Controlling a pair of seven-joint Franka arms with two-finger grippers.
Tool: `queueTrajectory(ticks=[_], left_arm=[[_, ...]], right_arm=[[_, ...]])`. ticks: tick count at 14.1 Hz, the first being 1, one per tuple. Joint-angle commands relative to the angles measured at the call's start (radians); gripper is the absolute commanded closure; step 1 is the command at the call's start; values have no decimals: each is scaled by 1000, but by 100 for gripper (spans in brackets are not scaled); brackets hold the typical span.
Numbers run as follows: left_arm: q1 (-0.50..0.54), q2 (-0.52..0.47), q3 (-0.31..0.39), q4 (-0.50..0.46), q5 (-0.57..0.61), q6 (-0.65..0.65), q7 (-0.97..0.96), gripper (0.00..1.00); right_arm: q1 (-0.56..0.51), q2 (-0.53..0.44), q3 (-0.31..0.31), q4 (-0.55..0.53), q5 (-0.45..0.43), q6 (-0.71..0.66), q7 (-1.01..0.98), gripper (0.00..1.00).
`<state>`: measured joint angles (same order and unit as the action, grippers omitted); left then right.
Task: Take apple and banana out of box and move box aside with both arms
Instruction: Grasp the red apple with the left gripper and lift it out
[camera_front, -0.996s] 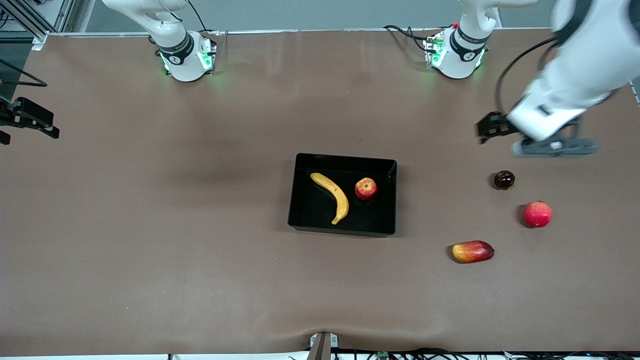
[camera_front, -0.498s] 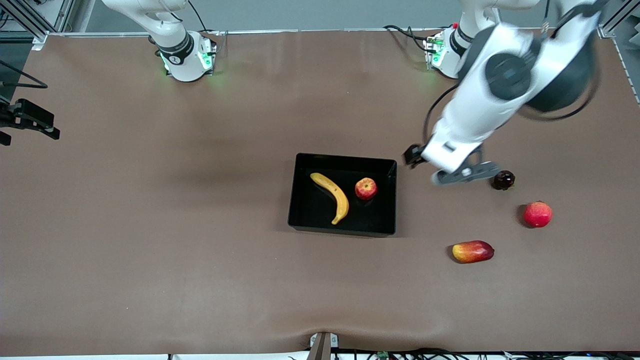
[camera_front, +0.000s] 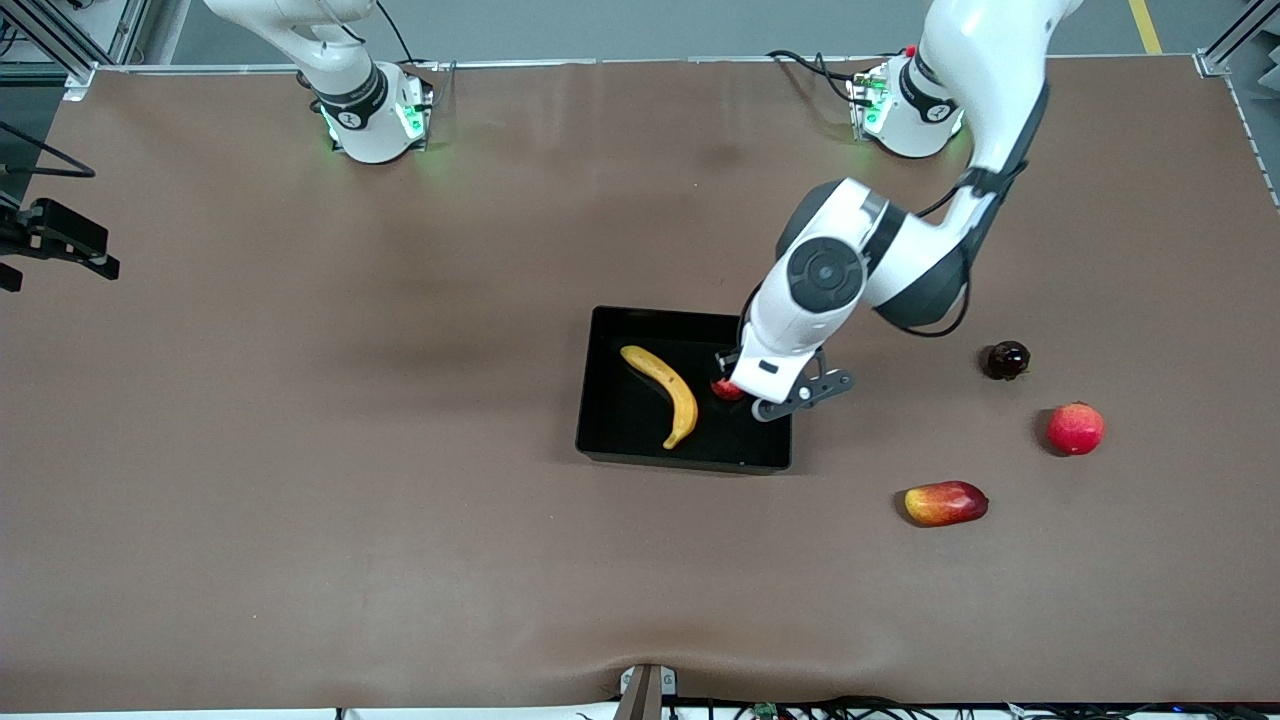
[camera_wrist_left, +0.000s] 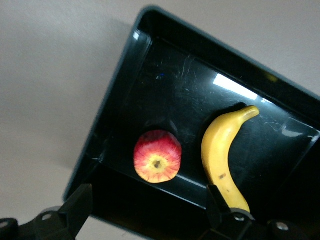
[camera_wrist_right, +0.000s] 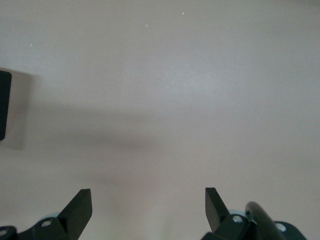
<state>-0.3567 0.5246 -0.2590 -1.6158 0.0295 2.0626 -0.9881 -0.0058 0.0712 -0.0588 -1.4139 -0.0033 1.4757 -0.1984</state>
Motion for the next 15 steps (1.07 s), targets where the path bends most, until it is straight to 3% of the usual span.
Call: queueTrajectory(ticks=[1, 12, 14, 15], left_arm=[[-31, 44, 7, 16, 21, 28, -89, 0], [-41, 146, 7, -55, 112, 148, -146, 2], [-45, 146, 6, -53, 110, 163, -149, 58], [-45, 143, 6, -50, 110, 163, -147, 93]], right_arm=[[-19, 5, 14, 6, -7, 0, -4, 0], [-14, 7, 14, 6, -6, 3, 0, 0], [-16, 5, 14, 6, -4, 3, 2, 0], [-17, 5, 14, 6, -6, 2, 2, 0]])
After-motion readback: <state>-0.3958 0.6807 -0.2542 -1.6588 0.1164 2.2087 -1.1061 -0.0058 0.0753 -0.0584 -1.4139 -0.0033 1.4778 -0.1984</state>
